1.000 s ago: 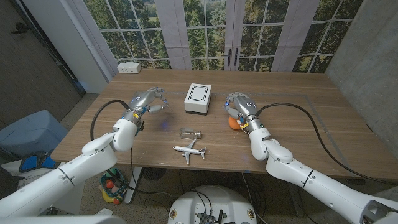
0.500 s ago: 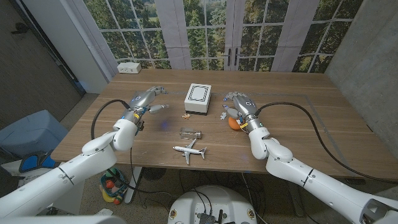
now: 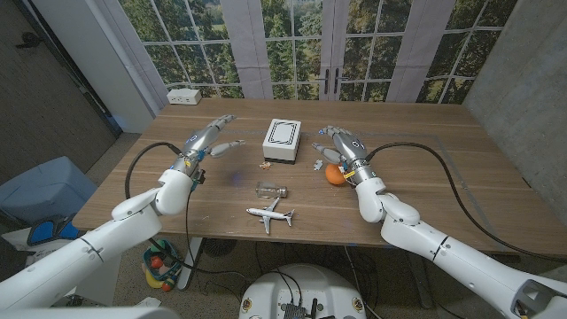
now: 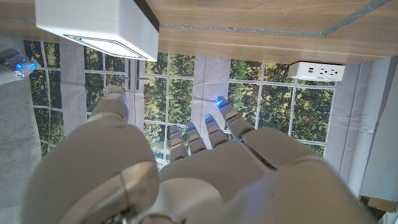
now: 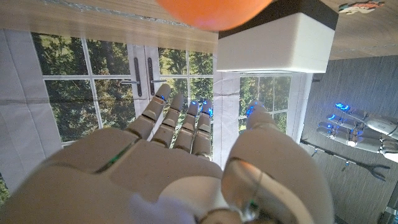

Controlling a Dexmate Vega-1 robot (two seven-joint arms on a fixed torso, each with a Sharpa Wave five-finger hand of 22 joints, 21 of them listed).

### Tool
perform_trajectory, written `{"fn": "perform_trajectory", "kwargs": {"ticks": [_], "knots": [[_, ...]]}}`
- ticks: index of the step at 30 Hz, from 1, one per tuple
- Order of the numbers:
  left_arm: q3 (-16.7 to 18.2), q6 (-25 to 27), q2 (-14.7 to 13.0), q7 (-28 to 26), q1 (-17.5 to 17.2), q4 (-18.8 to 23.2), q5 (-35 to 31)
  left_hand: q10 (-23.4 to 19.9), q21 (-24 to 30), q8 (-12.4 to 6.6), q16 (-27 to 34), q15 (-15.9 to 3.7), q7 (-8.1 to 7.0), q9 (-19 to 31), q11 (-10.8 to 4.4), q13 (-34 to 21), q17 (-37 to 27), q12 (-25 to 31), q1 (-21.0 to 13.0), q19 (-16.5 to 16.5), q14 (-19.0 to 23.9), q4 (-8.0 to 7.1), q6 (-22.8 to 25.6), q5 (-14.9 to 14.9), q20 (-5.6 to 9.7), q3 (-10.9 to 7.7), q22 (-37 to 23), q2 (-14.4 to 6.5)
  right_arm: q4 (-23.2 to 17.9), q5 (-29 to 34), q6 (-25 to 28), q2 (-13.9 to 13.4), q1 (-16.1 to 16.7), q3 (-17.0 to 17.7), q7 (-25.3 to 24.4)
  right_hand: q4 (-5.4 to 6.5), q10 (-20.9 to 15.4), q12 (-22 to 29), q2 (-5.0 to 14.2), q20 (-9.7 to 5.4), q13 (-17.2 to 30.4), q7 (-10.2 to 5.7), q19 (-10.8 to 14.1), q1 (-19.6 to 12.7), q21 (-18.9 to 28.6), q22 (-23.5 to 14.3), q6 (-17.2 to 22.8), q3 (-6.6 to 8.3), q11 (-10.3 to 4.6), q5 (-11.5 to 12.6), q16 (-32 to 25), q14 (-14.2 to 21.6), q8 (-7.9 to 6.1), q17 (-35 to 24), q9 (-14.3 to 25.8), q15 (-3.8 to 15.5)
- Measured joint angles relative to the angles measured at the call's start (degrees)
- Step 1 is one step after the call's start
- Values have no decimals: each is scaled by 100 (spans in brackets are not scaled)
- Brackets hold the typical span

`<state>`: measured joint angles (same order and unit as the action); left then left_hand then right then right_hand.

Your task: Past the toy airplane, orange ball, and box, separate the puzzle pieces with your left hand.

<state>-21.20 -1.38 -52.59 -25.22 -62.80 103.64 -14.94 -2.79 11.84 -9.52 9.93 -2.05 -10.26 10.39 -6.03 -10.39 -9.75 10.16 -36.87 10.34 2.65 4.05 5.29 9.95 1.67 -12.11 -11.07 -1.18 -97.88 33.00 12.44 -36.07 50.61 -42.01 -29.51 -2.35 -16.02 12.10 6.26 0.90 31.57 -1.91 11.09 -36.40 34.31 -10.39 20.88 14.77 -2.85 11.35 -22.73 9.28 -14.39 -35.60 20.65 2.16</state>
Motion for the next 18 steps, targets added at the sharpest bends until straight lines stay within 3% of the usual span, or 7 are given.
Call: {"fn": "perform_trajectory", "kwargs": {"ticks": [2,8,12,15,18], "knots": [[24,-159,27,-3,15,-105,63,91,0,0,0,28,-19,0,-9,0,0,0,133,-34,-29,-30,-104,0,34,40,0,-3,43,-98,-144,2,3,45,-42,40,41,-28,-29,21,-51,-16,-40,130,-34,0,-81,-40,41,0,47,-39,73,41,-61,-1],[58,-771,117,19,65,-363,318,276,-45,0,0,16,-85,-27,-61,27,-27,0,612,-185,-249,-183,-340,0,37,193,16,-48,176,-348,-496,5,27,187,-122,109,276,-131,-6,-146,-282,-98,-183,493,-151,27,-390,-156,89,-55,307,-247,304,238,-296,16],[88,-1201,239,78,125,-638,532,375,-45,-9,0,32,-12,-27,-72,27,-27,0,995,-245,-359,-352,-495,29,39,279,16,-113,286,-670,-902,6,40,298,-145,200,399,-153,164,-287,-456,29,-220,796,-248,40,-527,-162,89,-77,482,-358,360,390,-457,5],[117,-1420,344,117,157,-816,669,375,-45,-51,0,30,91,-37,-72,53,-27,0,1272,-245,-358,-529,-548,69,38,281,43,-314,352,-907,-1184,13,43,362,-114,308,429,-153,343,-336,-594,131,-276,975,-349,54,-504,-52,101,-77,602,-400,359,509,-575,7],[153,-1719,451,167,179,-969,844,373,-44,-67,23,8,282,-54,-71,54,-27,0,1620,-258,-380,-754,-519,150,51,203,43,-670,493,-1227,-1560,36,43,463,-18,391,439,-153,411,-295,-678,132,-419,1043,-424,54,-505,32,111,-77,685,-459,359,590,-646,-12]]}}
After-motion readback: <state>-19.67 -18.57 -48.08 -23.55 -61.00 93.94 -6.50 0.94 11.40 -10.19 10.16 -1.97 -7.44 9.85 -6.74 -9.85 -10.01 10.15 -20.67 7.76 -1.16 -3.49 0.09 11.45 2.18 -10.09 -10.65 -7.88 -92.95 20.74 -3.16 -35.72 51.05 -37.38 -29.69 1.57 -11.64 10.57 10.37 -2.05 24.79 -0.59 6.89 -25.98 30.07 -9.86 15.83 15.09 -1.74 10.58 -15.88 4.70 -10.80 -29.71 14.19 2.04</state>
